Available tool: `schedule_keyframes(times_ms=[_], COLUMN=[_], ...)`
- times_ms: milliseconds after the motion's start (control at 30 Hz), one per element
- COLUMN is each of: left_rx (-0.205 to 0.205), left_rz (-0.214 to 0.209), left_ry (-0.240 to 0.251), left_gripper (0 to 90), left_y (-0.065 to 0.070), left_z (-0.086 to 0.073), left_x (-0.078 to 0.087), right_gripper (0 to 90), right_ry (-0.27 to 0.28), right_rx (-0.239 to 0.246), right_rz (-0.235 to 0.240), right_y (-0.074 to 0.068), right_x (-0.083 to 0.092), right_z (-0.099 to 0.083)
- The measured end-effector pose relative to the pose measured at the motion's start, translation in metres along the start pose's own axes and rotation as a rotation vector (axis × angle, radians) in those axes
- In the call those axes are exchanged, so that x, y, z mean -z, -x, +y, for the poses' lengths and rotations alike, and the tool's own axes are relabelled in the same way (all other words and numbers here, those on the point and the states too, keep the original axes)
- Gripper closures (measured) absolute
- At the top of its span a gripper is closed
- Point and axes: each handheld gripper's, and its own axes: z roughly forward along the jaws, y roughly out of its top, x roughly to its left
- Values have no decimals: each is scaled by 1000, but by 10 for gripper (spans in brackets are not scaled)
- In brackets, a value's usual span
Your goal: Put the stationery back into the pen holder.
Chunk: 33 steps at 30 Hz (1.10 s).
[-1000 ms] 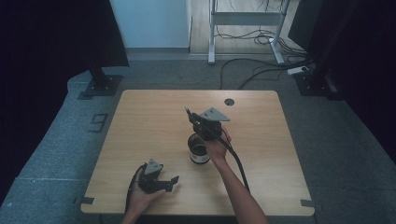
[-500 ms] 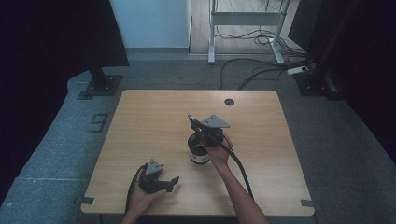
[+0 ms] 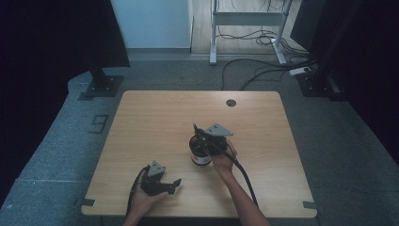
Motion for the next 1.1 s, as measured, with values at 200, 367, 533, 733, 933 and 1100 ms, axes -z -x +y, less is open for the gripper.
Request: schedule_keyframes(times_ms=[200,367,533,733,933,1100], left_rx=[0,-2,-2,-4,-4,-6], left_rz=[0,2,1,2,2,4], left_ry=[-7,-9,-11,-13,-16,-20], left_gripper=[147,148,148,148,148,148], left_y=[0,1,0,0,0,1], left_z=[0,0,0,-1,-1,-1], left_x=[-1,-2,-1,-1,-2,-3], right_gripper=[766,738,513,351,326,327], right_ry=[-26,-29,-14,30,46,34], right_rx=[10,16,29,-16,-51,-61], right_rz=[-2,-4,-21,-62,-64,-69], right_y=[1,3,3,3,9,18], right_x=[1,2,6,20,39,55], right_z=[-5,-5,-4,-7,-13,-20])
